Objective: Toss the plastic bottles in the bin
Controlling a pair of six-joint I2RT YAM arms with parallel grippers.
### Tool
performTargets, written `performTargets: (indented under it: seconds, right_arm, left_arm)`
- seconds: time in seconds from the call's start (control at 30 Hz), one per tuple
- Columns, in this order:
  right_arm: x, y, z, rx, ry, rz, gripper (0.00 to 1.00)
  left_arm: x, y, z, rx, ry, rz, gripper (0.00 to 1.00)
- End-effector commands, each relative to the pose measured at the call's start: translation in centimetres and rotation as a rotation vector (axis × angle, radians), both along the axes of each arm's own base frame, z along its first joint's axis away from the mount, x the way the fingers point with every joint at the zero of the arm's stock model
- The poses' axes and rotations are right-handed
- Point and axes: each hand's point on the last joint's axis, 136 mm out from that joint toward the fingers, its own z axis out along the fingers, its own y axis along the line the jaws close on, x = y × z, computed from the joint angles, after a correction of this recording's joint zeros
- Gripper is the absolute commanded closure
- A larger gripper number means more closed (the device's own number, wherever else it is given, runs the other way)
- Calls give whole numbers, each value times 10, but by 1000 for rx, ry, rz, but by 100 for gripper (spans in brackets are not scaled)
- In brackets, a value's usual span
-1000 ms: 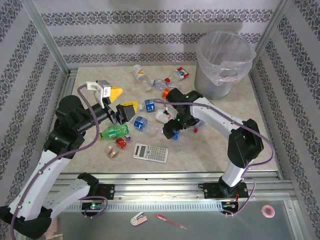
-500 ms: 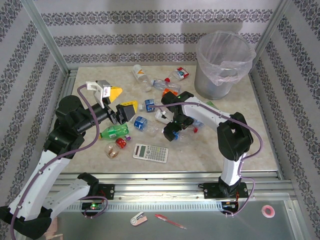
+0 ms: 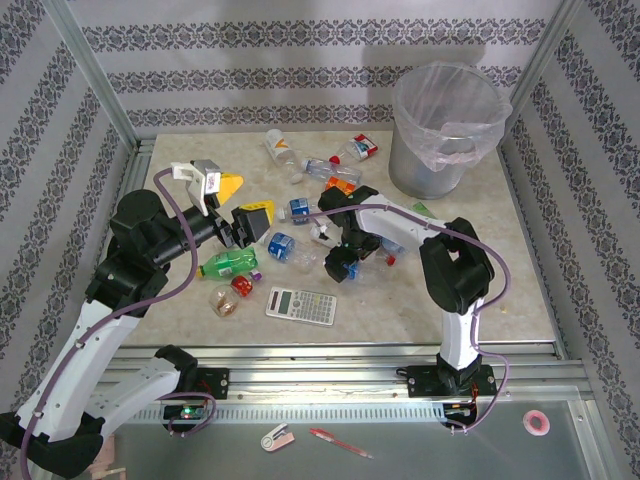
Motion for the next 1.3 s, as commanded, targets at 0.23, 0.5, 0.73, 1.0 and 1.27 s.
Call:
performTargets:
  seconds: [0.23, 0.5, 0.73, 1.0, 1.27]
  right_arm:
    - [1, 8, -19, 3, 17, -17, 18]
    - [-3, 13, -21, 30, 33, -55, 34]
    - [-4, 13, -15, 39, 34, -75, 41]
    - [-7, 14, -14, 46, 51, -94, 45]
    - [-8, 19, -4, 88, 39, -121, 53]
  left_arm:
    - [-5, 0, 12, -1, -17, 0, 0]
    - [-5, 1, 12, 4, -15, 6, 0]
    - [-8, 4, 10, 8, -13, 11, 0]
    - [-11, 5, 8, 1, -13, 16, 0]
    - [-11, 6, 6, 0, -15, 16, 0]
